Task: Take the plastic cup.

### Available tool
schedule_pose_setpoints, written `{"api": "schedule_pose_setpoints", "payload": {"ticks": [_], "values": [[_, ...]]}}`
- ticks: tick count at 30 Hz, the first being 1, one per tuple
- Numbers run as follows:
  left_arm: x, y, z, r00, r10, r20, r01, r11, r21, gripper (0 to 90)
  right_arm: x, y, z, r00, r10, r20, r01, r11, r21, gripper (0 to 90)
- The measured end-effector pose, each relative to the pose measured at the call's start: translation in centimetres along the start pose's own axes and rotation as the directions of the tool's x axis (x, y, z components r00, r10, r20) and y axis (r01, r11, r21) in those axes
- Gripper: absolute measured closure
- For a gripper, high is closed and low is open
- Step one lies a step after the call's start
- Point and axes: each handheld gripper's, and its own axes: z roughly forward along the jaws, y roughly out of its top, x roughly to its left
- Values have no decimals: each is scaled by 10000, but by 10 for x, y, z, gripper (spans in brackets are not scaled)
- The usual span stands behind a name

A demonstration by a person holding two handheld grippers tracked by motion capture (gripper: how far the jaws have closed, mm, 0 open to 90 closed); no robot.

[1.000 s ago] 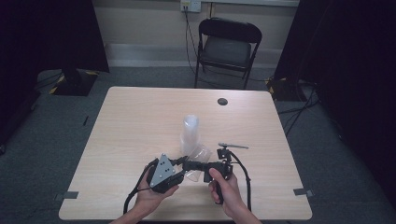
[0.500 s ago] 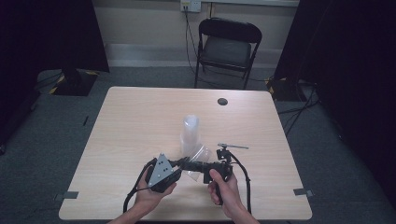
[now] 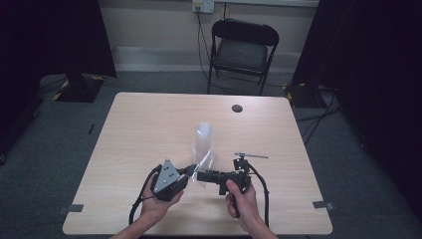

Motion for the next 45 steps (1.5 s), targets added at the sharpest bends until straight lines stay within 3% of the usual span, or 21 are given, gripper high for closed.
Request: {"api": "schedule_pose_setpoints", "payload": {"ticks": [2,4,8,19,25,28,30,31,32,34,35,36,37,38,41,43,44,45], "values": [[4,-1,0,9998,-199,-39,199,9997,139,880,0,0,-1,9999,-87,113,88,10000,-42,228],[7,-1,-1,9977,-671,60,669,9974,276,880,-1,1,-3,9999,-114,95,115,9999,-92,229],[7,0,-1,9982,-586,115,580,9972,479,882,-2,2,-5,9997,-225,133,227,9997,-130,237],[18,-1,-7,9865,-1470,716,1400,9856,950,882,-4,2,-13,9942,-912,566,927,9954,-235,241],[21,0,-10,9816,-1730,803,1631,9796,1171,883,-3,1,-15,9842,-1438,1037,1464,9891,-181,240],[24,-1,-11,9786,-1863,870,1748,9766,1255,883,-1,1,-17,9656,-2011,1646,2068,9782,-179,232],[26,-1,-12,9752,-1989,973,1855,9738,1313,883,1,3,-17,9376,-2686,2209,2751,9614,12,219],[27,-2,-12,9739,-2041,997,1902,9727,1327,883,1,3,-17,9376,-2686,2209,2751,9614,12,219],[28,-2,-13,9710,-2141,1066,1989,9704,1368,883,2,3,-17,9224,-2969,2469,3041,9526,95,207],[30,-2,-14,9673,-2285,1099,2120,9667,1435,883,5,3,-16,9013,-3356,2738,3441,9388,176,199],[31,-2,-14,9652,-2356,1137,2183,9648,1464,882,6,3,-16,8828,-3643,2968,3739,9271,258,189],[32,-3,-15,9632,-2426,1158,2249,9632,1474,882,7,2,-16,8718,-3786,3110,3886,9209,318,187],[33,-3,-15,9625,-2454,1156,2278,9626,1467,882,7,2,-16,8718,-3786,3110,3886,9209,318,187],[34,-3,-16,9630,-2425,1178,2237,9626,1526,882,7,2,-16,8632,-3914,3187,4007,9154,388,176],[36,-3,-16,9612,-2421,1323,2193,9615,1657,884,7,2,-17,8562,-4089,3159,4160,9081,479,143],[37,-3,-16,9591,-2453,1412,2194,9596,1763,885,8,3,-19,8394,-4396,3196,4441,8938,628,142],[37,-3,-16,9610,-2374,1421,2103,9605,1821,885,8,3,-19,8394,-4396,3196,4441,8938,628,142],[36,-3,-15,9598,-2381,1485,2082,9590,1920,885,8,3,-20,8328,-4508,3212,4551,8880,662,142]]}}
